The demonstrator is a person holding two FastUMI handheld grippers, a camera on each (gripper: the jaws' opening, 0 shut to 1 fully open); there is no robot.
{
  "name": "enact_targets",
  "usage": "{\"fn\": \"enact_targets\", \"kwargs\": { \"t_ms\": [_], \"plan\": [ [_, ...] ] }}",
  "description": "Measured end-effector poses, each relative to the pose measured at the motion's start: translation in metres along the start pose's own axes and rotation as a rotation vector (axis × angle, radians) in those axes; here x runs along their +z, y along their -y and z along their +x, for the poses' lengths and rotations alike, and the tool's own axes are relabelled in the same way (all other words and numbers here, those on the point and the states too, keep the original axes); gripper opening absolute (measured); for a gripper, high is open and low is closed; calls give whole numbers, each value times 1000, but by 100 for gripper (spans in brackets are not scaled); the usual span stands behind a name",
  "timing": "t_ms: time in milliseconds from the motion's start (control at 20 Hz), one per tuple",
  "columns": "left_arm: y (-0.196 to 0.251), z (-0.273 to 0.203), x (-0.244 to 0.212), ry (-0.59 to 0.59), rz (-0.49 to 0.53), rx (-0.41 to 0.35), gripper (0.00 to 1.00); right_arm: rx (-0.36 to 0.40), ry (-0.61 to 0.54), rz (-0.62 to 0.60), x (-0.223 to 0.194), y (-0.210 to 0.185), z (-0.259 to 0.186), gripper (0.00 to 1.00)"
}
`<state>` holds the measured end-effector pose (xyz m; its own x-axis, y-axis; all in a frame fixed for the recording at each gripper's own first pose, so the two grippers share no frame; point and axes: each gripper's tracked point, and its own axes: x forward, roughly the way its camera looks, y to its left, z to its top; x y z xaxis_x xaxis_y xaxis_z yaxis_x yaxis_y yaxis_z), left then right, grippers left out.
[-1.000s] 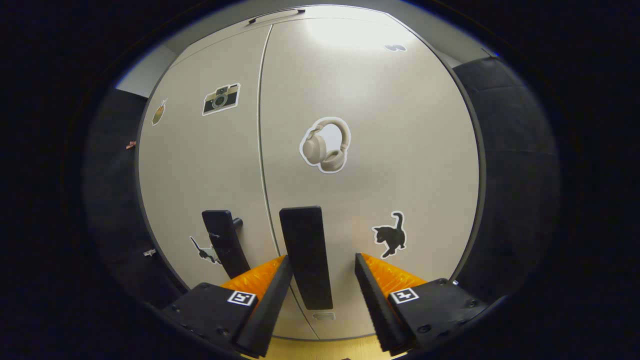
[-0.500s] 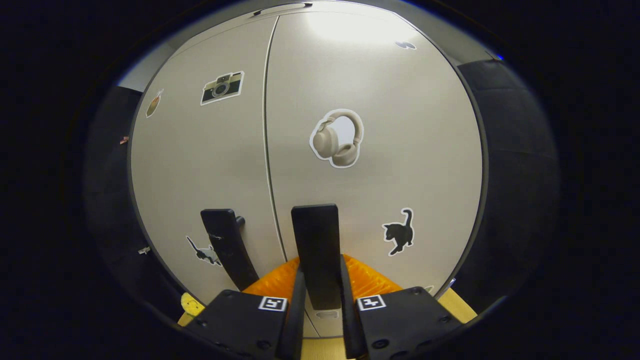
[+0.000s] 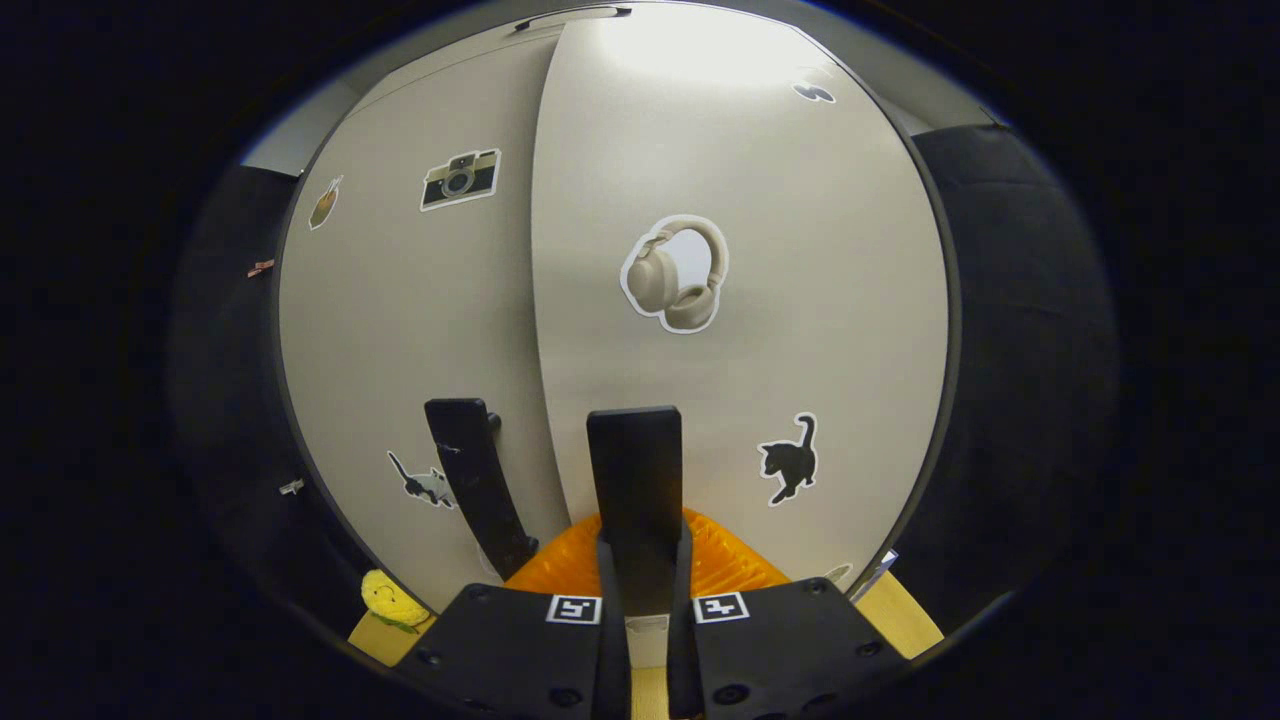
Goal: Open the right door of the double-door shoe cabinet with the right hand, and open the left door with the left hand.
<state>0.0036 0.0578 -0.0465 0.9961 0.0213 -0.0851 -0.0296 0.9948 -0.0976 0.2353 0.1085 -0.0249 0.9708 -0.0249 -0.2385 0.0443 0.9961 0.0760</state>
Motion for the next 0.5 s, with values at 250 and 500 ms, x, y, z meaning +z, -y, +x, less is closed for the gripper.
{"fn": "enact_targets", "kwargs": {
  "t_ms": [250,500],
  "plan": [
    [23,-25,-1,-16,-7,-76,95,-34,4,15,0,8,-9,18],
    [49,-55,6,10,-12,-82,95,9,-2,8,2,13,-18,18]
  ]
}}
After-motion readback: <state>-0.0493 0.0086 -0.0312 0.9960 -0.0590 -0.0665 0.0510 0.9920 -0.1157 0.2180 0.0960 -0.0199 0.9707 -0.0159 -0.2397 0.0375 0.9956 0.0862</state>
